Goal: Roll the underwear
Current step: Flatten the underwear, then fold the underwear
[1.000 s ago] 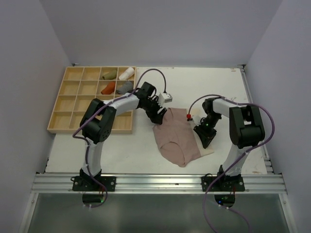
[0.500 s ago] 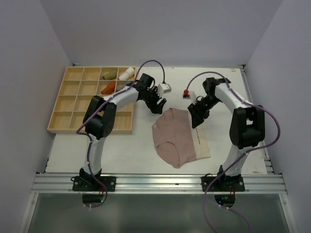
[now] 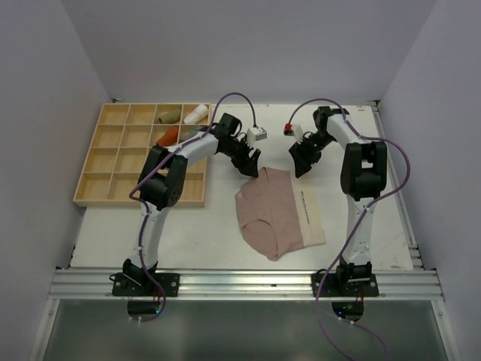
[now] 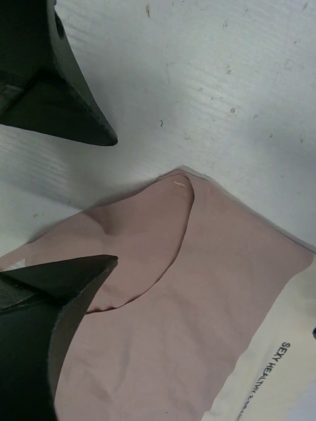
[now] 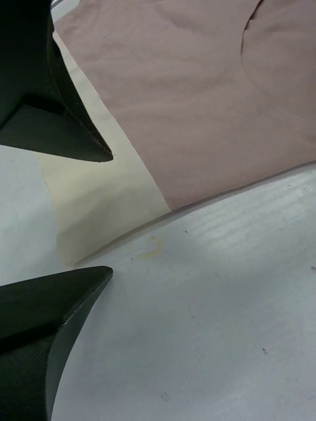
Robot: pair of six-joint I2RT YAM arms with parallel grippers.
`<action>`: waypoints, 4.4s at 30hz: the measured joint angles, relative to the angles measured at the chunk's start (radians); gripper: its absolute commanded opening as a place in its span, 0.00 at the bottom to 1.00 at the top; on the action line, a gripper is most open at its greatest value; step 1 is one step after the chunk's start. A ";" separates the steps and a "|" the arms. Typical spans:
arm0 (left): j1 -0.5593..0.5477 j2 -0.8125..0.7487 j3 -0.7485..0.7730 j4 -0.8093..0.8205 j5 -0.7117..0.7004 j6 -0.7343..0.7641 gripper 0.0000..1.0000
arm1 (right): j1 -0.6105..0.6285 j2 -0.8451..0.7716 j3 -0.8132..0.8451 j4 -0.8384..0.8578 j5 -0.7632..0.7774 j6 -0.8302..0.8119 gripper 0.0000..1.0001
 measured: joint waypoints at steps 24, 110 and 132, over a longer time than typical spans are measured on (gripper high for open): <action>0.083 0.192 0.240 -0.031 0.114 -0.114 0.00 | 0.001 0.169 0.235 -0.064 -0.012 -0.070 0.00; 0.047 -0.507 -0.703 0.132 0.013 0.042 0.00 | 0.141 -0.349 -0.533 0.108 -0.141 -0.005 0.00; -0.032 -0.676 -0.830 0.081 0.046 0.130 0.36 | 0.198 -0.428 -0.679 -0.010 -0.143 -0.122 0.32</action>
